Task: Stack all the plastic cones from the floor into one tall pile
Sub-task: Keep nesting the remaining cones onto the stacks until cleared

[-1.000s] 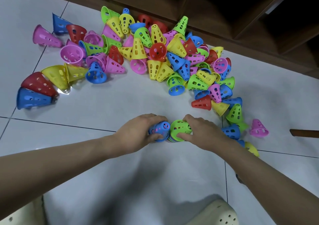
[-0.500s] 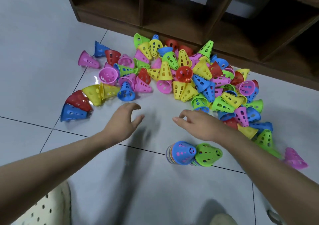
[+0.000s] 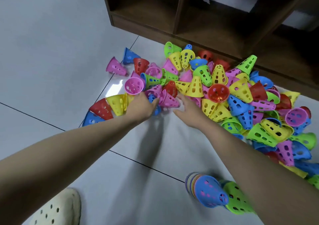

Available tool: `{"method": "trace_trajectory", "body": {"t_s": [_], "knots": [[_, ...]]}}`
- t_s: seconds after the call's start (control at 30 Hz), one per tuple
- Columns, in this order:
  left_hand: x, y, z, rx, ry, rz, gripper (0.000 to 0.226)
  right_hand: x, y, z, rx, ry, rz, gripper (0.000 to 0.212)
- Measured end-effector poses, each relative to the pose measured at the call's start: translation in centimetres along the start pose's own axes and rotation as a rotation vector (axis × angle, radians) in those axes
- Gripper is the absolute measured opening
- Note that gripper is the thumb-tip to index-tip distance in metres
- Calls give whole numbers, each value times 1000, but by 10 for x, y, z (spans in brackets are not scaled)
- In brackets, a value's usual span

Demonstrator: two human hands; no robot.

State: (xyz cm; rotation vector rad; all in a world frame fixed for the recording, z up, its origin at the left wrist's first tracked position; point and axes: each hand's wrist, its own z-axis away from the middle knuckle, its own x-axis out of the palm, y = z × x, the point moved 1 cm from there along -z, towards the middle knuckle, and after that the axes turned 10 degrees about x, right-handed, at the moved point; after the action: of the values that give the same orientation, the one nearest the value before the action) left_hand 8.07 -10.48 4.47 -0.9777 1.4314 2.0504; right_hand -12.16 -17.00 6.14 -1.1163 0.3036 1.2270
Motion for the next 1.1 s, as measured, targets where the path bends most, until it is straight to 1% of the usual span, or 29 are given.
{"method": "trace_trajectory", "body": {"t_s": [0.1,0.17,0.3,0.4,0.47,0.53,0.6,0.63,0.73,0.8,0.83,0.9,1.0,1.1], "knots": [[1,-1,-8,-22,-186,-134,50,8,-9,-21,-15,5,20,73],[-2,-3,1,-40,-286,-147,50,12,-15,-30,-29,14,50,74],[-7,-14,39,-3,-405,-198,46,20,-18,-41,-57,7,165,70],[-7,-20,73,60,-477,-204,48,26,-15,-41,-68,21,277,61],[-5,-26,89,109,-527,-236,48,25,-12,-35,-73,-4,246,60],[-3,-32,97,143,-567,-200,52,18,-9,-26,-64,-49,176,67],[-5,-31,100,159,-545,-85,60,6,-6,-11,-33,-73,141,72],[-5,-30,100,161,-505,-13,60,-1,-4,-3,-21,-68,128,70],[-5,-24,93,174,-325,188,45,-17,1,19,-24,-10,164,58],[-5,-21,88,198,-226,261,42,-21,3,30,-29,6,228,54],[-3,-22,86,212,-202,280,41,-20,5,35,-30,-5,277,53],[1,-26,84,254,-198,285,41,-12,11,40,-40,-27,407,53],[8,-37,82,352,-197,142,52,5,17,42,-82,-42,586,46],[12,-42,82,334,-168,1,64,14,15,42,-79,-46,580,40]]}}
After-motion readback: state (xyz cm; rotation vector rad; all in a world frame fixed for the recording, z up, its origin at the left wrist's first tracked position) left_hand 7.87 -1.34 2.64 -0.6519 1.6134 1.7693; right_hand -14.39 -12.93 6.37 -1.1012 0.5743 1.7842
